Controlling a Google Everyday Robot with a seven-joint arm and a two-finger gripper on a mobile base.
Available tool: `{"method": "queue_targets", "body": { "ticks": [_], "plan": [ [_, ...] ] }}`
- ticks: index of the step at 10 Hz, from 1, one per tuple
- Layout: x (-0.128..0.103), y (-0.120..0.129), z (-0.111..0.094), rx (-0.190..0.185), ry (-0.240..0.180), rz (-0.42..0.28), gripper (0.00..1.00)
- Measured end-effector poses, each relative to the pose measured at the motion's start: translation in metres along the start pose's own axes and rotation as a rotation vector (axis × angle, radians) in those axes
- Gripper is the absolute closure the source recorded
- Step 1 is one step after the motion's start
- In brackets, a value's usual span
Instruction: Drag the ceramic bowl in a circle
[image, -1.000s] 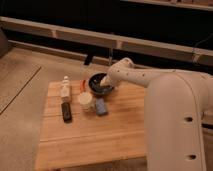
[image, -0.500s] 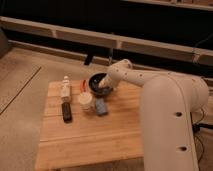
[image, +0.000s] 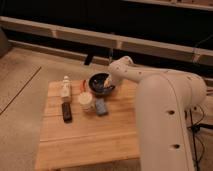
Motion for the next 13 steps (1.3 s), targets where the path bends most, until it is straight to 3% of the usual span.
{"method": "queue_targets", "body": {
  "ticks": [5,8,11,12,13],
  "plan": [
    [0.001,0.008,0.022,-0.004,0.047,0.011,0.35],
    [0.006,0.024,0.034,-0.062,0.085,-0.023,0.62],
    [0.010,0.029,0.039,-0.092,0.111,-0.063,0.93],
    [0.007,0.033,0.035,-0.102,0.103,-0.076,0.99],
    [-0.002,0.038,0.021,-0.116,0.067,-0.097,1.00]
  ]
}}
